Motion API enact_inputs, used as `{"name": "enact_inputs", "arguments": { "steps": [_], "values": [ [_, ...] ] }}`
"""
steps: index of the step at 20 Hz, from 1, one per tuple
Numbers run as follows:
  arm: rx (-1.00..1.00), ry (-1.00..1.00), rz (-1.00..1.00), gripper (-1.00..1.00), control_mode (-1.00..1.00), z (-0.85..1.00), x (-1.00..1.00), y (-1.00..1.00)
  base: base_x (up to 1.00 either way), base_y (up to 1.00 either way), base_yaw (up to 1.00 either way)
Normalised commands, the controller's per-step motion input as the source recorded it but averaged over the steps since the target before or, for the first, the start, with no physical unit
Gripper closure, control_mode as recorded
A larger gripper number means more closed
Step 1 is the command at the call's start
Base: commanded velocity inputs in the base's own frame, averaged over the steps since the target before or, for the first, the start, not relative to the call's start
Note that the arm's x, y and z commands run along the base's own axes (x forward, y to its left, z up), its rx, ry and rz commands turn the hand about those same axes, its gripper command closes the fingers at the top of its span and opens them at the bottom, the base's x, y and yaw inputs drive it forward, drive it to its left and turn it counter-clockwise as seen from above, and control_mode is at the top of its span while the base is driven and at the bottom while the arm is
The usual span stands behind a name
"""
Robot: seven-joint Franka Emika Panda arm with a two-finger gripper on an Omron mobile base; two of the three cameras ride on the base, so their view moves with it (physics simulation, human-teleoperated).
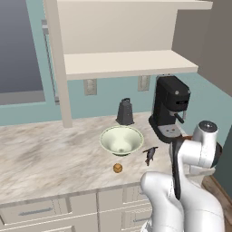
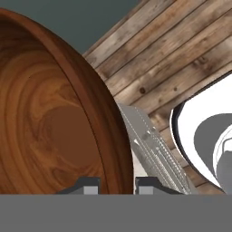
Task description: Pick both bowls and place them on the counter. Then place the fish in one bowl and place the cookie dough ball in the other bowl.
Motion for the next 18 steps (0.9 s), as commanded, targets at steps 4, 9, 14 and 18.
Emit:
{"name": "enact_inputs", "arguments": {
  "steps": [4,9,14,18],
  "values": [
    [0.00,-0.06,0.00,1.00,-1.00,-0.08,0.00,0.00,0.00,0.00,0.00],
    [0.00,-0.15,0.03,1.00,-1.00,-0.02,0.08,0.00,0.00,0.00,0.00],
    [0.00,-0.06,0.04,1.00,-1.00,-0.01,0.13,0.02,0.00,0.00,0.00],
    [0.00,0.00,0.02,1.00,-1.00,-0.06,0.09,0.07,0.00,0.00,0.00]
  ]
}}
